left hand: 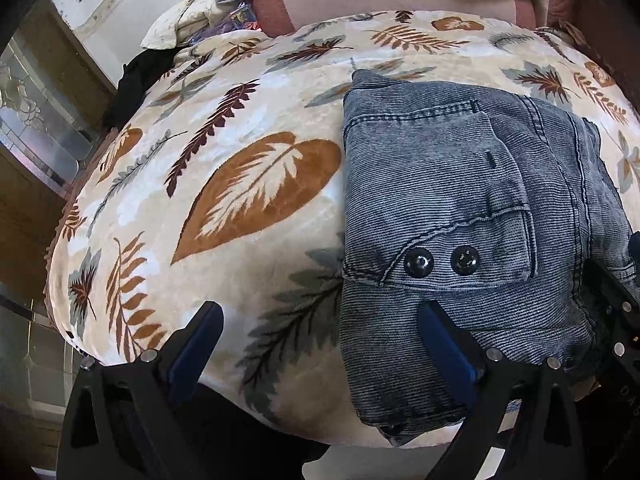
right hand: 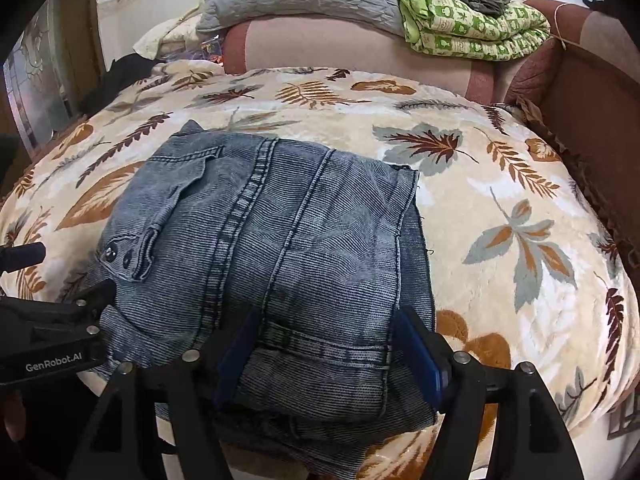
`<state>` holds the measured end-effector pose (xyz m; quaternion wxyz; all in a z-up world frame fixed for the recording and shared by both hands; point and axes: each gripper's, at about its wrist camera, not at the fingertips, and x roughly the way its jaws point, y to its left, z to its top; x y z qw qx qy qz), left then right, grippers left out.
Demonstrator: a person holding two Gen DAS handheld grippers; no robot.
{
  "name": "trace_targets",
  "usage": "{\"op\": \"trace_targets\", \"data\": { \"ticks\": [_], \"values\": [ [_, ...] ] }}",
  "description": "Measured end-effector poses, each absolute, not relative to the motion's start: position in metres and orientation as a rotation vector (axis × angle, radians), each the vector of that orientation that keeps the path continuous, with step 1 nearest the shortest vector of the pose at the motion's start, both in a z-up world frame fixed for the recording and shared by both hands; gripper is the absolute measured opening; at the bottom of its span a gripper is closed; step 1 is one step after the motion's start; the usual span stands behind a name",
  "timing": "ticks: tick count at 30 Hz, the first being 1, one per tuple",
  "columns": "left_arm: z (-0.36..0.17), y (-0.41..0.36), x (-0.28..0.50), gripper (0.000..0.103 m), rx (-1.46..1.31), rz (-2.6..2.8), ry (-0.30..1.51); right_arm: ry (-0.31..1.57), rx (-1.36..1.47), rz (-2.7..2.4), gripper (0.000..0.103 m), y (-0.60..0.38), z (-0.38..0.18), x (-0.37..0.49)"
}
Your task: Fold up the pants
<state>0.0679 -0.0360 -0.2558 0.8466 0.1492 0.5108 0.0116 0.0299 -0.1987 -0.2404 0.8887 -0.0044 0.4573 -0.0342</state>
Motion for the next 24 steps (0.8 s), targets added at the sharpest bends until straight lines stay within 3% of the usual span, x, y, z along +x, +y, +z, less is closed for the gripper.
{"op": "trace_targets", "data": {
  "ticks": [24],
  "values": [
    [-0.257,-0.0336,0.0672,0.1,0.279,0.033,1.062,0.946,-0.008,-0.076,0.08,-0.2015,-0.2405,0.0313]
  ]
}}
